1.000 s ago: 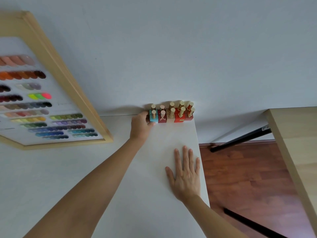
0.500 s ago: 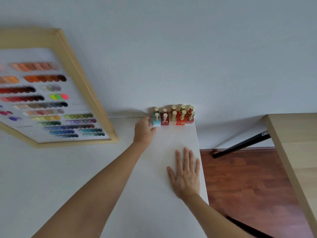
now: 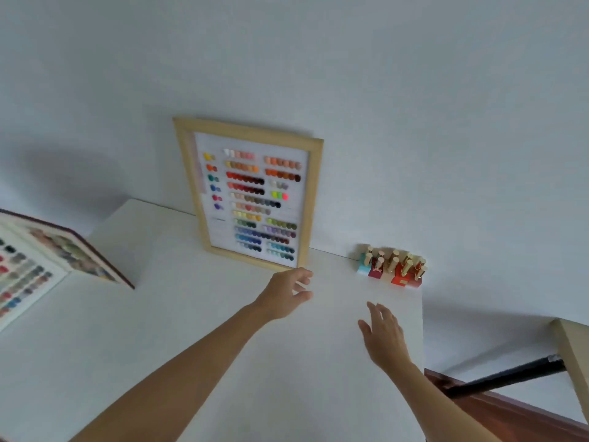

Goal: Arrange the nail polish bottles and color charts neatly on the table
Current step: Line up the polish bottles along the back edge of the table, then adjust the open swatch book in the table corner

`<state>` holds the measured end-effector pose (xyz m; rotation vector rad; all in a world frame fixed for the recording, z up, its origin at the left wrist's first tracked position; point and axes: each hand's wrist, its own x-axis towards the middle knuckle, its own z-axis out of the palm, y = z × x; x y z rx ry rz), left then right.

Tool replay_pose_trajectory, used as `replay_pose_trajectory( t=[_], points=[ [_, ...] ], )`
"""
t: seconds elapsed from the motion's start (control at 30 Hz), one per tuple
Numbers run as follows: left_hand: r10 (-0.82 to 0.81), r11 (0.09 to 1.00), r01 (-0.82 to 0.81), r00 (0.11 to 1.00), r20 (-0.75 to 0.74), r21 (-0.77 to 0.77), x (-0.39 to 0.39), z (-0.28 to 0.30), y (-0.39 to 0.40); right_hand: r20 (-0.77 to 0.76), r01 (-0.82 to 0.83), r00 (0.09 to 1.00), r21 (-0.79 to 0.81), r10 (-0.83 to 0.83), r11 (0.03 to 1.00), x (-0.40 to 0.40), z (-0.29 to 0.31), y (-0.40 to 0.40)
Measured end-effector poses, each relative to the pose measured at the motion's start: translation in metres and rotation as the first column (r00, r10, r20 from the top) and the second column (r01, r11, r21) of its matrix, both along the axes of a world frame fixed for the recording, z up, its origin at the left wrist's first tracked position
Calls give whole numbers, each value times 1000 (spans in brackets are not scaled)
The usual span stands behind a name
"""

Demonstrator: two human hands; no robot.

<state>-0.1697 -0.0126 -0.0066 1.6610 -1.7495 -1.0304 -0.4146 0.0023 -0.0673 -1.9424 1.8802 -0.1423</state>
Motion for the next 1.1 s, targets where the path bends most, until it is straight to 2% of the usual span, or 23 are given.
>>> replay_pose_trajectory(
  t=[0.2, 0.43, 0.57, 0.73, 0.83, 0.9, 0.97, 1.03, 1.1],
  points=[
    [203, 978, -204, 979, -19, -46, 120, 37, 51, 109, -207, 970, -105, 218, 973, 110, 46, -7],
    [408, 902, -393, 911, 58, -176, 286, 66, 111, 169, -408, 883, -184, 438, 894, 285, 93, -6],
    [556, 819, -512, 819, 139, -259, 378, 87, 140, 180, -507, 816, -231, 549, 830, 380, 117, -2],
    [726, 677, -619, 650, 224, -399, 476, 97, 169, 214, -518, 787, -281, 579, 808, 487, 145, 10],
    [751, 660, -582, 536, 386, -474, 521, 99, 177, 220, -519, 789, -260, 573, 814, 529, 156, 14],
    [736, 672, -598, 476, 481, -437, 545, 99, 181, 212, -545, 782, -221, 586, 808, 546, 160, 14],
    [681, 706, -630, 476, 557, -325, 562, 97, 182, 206, -560, 783, -180, 587, 809, 558, 160, 11],
    [629, 739, -630, 518, 579, -239, 573, 90, 182, 172, -583, 780, -150, 602, 798, 565, 159, 8],
    [616, 754, -611, 532, 580, -240, 579, 84, 180, 146, -597, 778, -127, 611, 792, 570, 158, 4]
  ],
)
